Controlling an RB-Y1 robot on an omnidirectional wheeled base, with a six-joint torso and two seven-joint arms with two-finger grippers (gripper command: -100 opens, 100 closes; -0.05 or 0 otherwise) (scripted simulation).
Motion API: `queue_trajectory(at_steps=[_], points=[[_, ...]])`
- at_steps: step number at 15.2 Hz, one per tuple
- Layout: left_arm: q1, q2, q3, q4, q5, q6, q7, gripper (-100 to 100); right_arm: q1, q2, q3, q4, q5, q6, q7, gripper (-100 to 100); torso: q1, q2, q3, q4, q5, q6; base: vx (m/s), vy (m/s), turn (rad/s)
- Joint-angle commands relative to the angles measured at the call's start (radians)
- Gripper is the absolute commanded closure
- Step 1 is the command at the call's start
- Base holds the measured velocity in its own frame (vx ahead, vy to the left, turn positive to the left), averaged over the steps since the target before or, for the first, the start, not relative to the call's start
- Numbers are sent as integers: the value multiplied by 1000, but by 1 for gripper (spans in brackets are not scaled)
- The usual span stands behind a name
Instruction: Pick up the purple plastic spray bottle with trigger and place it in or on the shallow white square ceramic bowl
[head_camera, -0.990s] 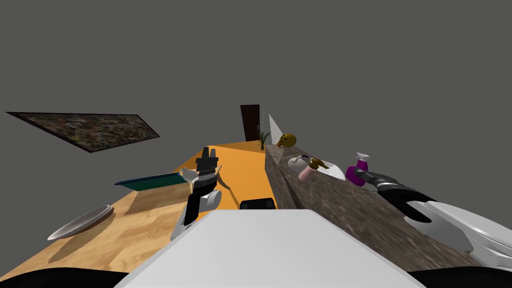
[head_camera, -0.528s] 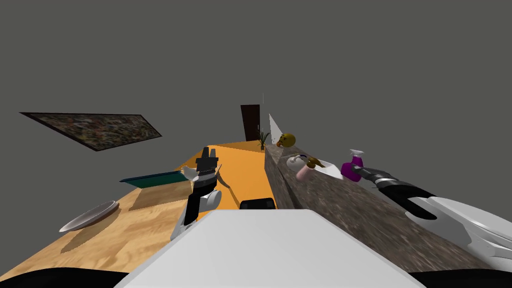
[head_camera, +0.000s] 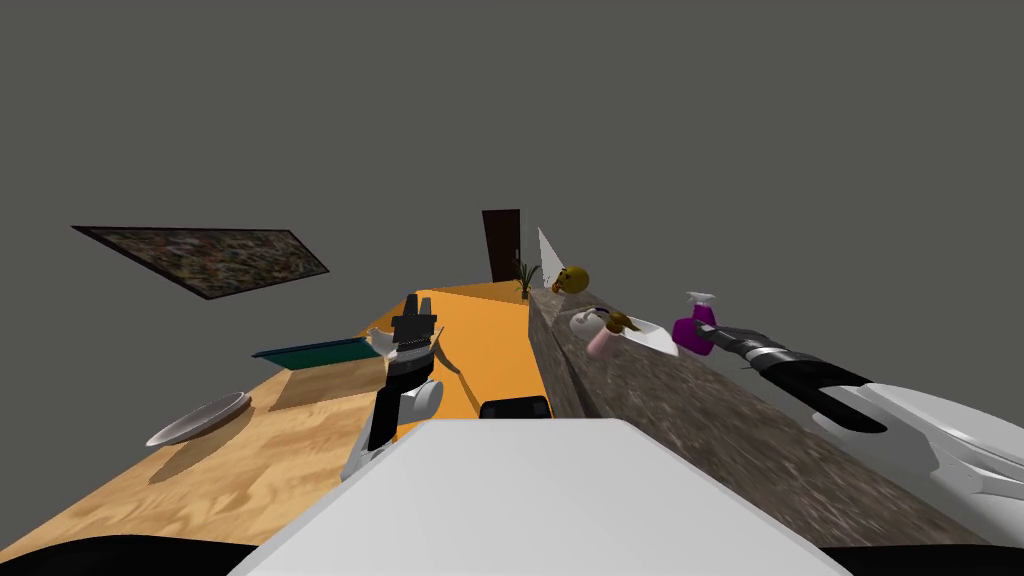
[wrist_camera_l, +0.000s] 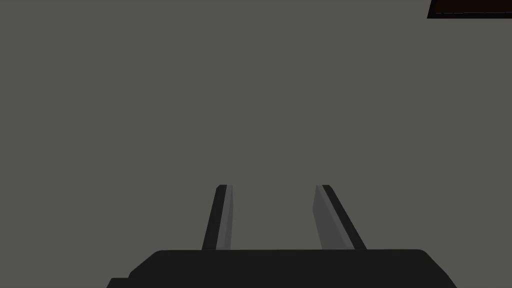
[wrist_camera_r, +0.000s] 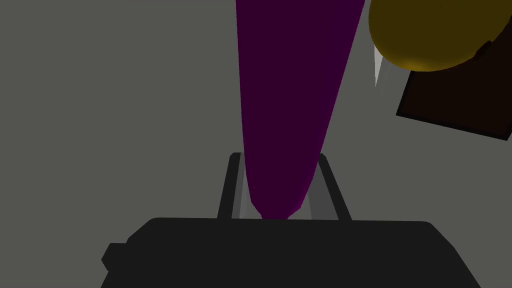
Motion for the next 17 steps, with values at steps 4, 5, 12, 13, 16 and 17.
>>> queue_trajectory(at_steps=[4, 5, 12, 13, 16, 17], points=[[0, 0, 0, 0, 0, 0, 0, 0, -5, -3, -2, 5, 1, -20, 6, -100, 1, -1, -1, 0, 0, 1, -12, -11, 8], [0, 0, 0, 0, 0, 0, 0, 0, -5, -3, -2, 5, 1, -20, 6, -100, 2, -2, -1, 0, 0, 1, 0, 0, 0], [0, 0, 0, 0, 0, 0, 0, 0, 11, -38, -34, 2, -30, -26, -47, -100, -1, 10, 6, 2, 0, 3, -97, -33, -104], [0, 0, 0, 0, 0, 0, 0, 0, 11, -39, -37, 5, -32, -31, -50, -100, -1, 8, 5, 2, 0, 2, -36, -15, -4], [0, 0, 0, 0, 0, 0, 0, 0, 11, -39, -37, 5, -32, -31, -51, -100, 2, 1, 0, 0, 0, 1, -12, -4, -2], [0, 0, 0, 0, 0, 0, 0, 0, 11, -39, -37, 5, -32, -31, -51, -100, 2, 0, 0, 0, 0, 1, 0, 0, 0]])
